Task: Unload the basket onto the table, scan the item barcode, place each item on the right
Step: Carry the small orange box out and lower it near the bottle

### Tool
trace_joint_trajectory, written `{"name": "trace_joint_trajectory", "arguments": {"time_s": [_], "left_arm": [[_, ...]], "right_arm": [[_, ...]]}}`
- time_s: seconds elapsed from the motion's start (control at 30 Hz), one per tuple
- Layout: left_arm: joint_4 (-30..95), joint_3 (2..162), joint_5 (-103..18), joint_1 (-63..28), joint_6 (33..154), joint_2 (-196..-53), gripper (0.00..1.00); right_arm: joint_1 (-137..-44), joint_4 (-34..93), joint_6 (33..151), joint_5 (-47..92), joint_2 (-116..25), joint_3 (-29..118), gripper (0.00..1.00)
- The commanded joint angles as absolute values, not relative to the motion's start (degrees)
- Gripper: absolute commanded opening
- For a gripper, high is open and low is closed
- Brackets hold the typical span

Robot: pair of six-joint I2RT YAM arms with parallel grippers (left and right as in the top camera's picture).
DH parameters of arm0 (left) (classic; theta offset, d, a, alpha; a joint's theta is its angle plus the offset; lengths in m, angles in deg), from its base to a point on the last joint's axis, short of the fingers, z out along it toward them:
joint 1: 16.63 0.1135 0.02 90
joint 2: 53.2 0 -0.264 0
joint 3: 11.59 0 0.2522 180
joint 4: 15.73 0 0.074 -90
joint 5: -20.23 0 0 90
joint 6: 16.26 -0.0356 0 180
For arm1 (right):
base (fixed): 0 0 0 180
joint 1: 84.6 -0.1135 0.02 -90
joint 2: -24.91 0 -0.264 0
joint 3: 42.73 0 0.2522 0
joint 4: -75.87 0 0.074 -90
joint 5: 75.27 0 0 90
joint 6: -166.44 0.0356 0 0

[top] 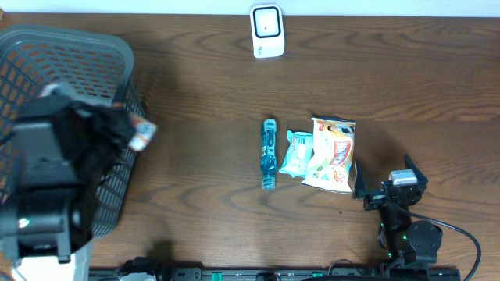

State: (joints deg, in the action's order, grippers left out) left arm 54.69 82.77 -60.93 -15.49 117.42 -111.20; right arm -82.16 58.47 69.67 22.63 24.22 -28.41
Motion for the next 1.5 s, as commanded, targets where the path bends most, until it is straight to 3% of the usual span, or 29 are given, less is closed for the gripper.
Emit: {"name": "trace_joint_trajectory", "arguments": {"time_s": [0.0,0.17,0.33,0.7,0.93,1.0,1.03,1.1,1.2,1.27,1.47], "left_arm": [[54.52,80.57,-59.95,-24.34,117.05,-113.76,0.07],[49.76,75.71,-62.24,-38.13,117.05,-121.25,0.08],[48.88,74.64,-70.64,-45.08,117.07,-131.26,0.08],[44.97,74.64,-74.75,-50.98,117.34,-154.76,0.08],[41.43,74.66,-74.75,-51.44,117.49,-158.30,0.08],[40.71,74.77,-74.70,-51.44,117.47,-158.26,0.17],[40.73,74.95,-74.70,-51.44,117.47,-158.26,0.34],[40.75,75.50,-74.22,-51.44,116.90,-158.17,0.57],[40.77,76.83,-71.88,-51.44,114.23,-157.67,0.71],[41.10,77.81,-71.75,-51.44,112.37,-156.95,0.87],[43.35,82.84,-72.52,-50.07,103.46,-151.39,0.96]], "right_arm": [[-82.56,58.36,69.06,22.56,24.48,-28.57,0.99],[-82.56,58.36,69.06,22.56,24.48,-28.57,0.99],[-82.56,58.36,69.06,22.58,24.48,-28.57,0.99],[-82.56,58.36,69.06,22.58,24.48,-28.57,0.99],[-82.56,58.36,69.06,22.58,24.48,-28.57,0.99],[-82.56,58.36,69.06,22.56,24.48,-28.57,0.99],[-82.56,58.36,69.06,22.58,24.48,-28.57,0.99],[-82.56,58.36,69.06,22.56,24.48,-28.57,0.99],[-82.56,58.36,69.06,22.56,24.48,-28.57,0.99],[-82.56,58.36,69.06,22.56,24.48,-28.57,0.99],[-82.56,58.36,69.06,22.56,24.48,-28.57,0.99]]}}
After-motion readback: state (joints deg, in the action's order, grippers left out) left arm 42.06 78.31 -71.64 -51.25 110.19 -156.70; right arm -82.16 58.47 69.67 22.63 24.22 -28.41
